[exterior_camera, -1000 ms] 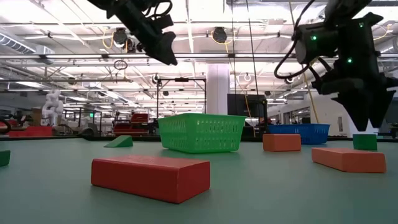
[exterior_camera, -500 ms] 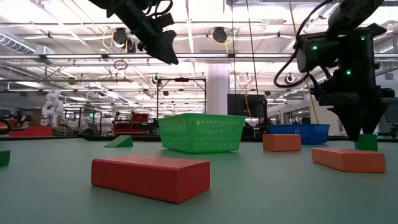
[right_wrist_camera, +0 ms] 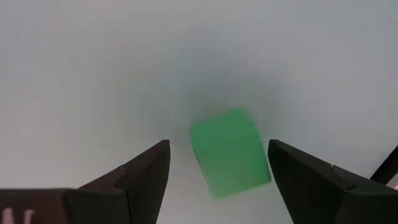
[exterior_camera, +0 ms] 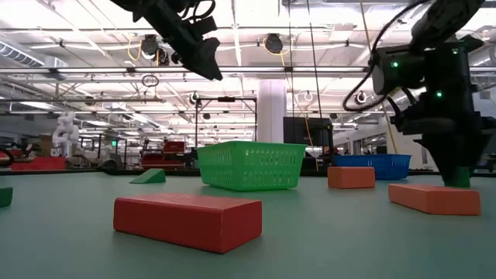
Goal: Sort & place blocks by color
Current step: Put the green block into the green bin, then put the pink block into the red bin
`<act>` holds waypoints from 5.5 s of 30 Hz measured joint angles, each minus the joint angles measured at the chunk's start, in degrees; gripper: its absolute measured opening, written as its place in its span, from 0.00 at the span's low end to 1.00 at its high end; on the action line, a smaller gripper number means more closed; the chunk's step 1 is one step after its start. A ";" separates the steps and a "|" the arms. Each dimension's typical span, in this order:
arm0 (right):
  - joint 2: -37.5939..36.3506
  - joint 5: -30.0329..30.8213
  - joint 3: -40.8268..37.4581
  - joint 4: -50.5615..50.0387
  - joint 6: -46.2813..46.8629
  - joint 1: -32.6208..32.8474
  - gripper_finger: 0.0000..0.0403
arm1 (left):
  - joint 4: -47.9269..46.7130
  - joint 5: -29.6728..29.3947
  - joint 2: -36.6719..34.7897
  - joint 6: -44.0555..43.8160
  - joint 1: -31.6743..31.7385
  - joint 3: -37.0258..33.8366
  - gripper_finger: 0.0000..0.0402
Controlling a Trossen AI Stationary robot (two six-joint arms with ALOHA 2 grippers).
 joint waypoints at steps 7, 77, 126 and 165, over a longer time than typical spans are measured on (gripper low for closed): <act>-0.09 -0.65 -2.03 1.07 -0.64 0.00 0.65 | 0.00 0.00 0.00 0.00 0.00 0.01 0.57; 21.72 -9.84 7.53 80.39 -30.05 8.56 0.32 | -9.75 -0.24 -2.19 -1.73 0.07 0.06 0.57; 6.05 -3.81 -5.90 53.85 -48.19 8.13 0.59 | -10.75 -0.03 -2.14 -0.11 -1.22 0.00 0.57; -2.04 -3.61 -20.22 98.51 -57.57 7.62 0.31 | 6.14 23.63 -2.67 3.07 -12.23 -0.36 0.57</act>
